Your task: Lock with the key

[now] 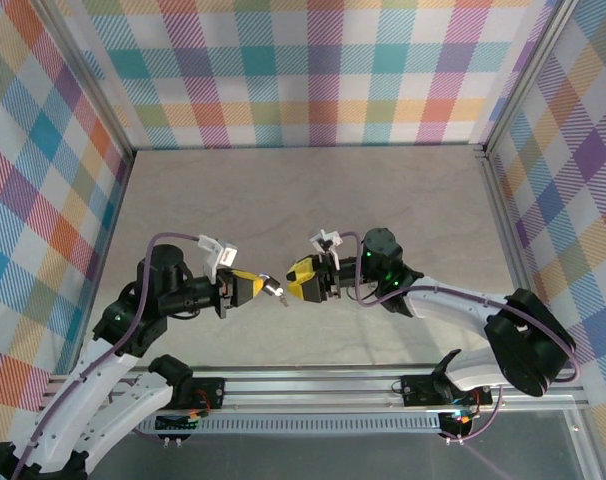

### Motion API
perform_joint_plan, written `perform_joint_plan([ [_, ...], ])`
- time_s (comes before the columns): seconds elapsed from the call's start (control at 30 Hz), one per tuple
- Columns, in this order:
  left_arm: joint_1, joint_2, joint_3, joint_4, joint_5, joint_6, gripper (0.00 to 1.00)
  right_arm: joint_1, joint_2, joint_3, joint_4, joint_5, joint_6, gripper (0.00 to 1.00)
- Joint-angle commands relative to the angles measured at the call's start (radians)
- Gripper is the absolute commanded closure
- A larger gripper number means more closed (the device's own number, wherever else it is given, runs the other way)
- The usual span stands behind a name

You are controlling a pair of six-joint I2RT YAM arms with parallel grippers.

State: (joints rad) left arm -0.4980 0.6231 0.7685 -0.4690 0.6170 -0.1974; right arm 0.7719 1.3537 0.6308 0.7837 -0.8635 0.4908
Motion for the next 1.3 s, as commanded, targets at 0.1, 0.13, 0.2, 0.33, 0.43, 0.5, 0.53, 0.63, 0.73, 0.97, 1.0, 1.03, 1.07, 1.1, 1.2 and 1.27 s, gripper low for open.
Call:
perform_joint_plan([
  [0.1,0.022,-0.016,0.003,0.088,0.051,-0.037,1.0,0.037,0.039,-0.002,0.115,0.006,0.014,0.56],
  [0.13,0.022,-0.016,0.002,0.09,0.054,-0.038,1.0,0.041,0.045,0.001,0.116,0.008,0.015,0.57],
  [0.2,0.024,-0.012,0.002,0.09,0.061,-0.04,1.0,0.047,0.057,0.004,0.128,0.015,0.018,0.59],
  [0.33,0.026,-0.013,0.003,0.089,0.067,-0.042,1.0,0.053,0.071,0.011,0.147,0.029,0.022,0.62],
  [0.43,0.026,-0.013,-0.003,0.088,0.076,-0.045,1.0,0.053,0.078,0.017,0.156,0.033,0.024,0.64],
  [0.5,0.027,-0.014,-0.008,0.09,0.075,-0.046,1.0,0.055,0.082,0.022,0.163,0.032,0.029,0.66],
  [0.53,0.027,-0.016,-0.012,0.09,0.074,-0.046,1.0,0.056,0.083,0.023,0.166,0.031,0.028,0.67],
  [0.63,0.029,-0.019,-0.02,0.099,0.076,-0.052,1.0,0.059,0.091,0.029,0.17,0.019,0.032,0.68],
  [0.73,0.032,-0.02,-0.022,0.102,0.076,-0.053,1.0,0.067,0.097,0.037,0.175,0.006,0.035,0.69],
  [0.97,0.035,-0.02,-0.021,0.102,0.078,-0.054,1.0,0.073,0.097,0.042,0.167,0.006,0.032,0.78],
  [1.0,0.036,-0.021,-0.022,0.101,0.078,-0.054,1.0,0.073,0.097,0.041,0.165,0.006,0.032,0.8],
  [1.03,0.036,-0.02,-0.023,0.1,0.078,-0.054,1.0,0.073,0.097,0.04,0.166,0.009,0.03,0.82],
  [1.07,0.036,-0.02,-0.023,0.101,0.079,-0.054,1.0,0.073,0.097,0.039,0.162,0.009,0.029,0.84],
  [1.1,0.037,-0.022,-0.025,0.1,0.079,-0.055,1.0,0.074,0.096,0.039,0.157,0.008,0.024,0.87],
  [1.2,0.038,-0.025,-0.026,0.104,0.079,-0.058,1.0,0.073,0.097,0.04,0.151,0.0,0.021,0.93],
  [1.27,0.039,-0.028,-0.026,0.107,0.076,-0.06,1.0,0.073,0.098,0.041,0.146,0.001,0.02,0.98],
])
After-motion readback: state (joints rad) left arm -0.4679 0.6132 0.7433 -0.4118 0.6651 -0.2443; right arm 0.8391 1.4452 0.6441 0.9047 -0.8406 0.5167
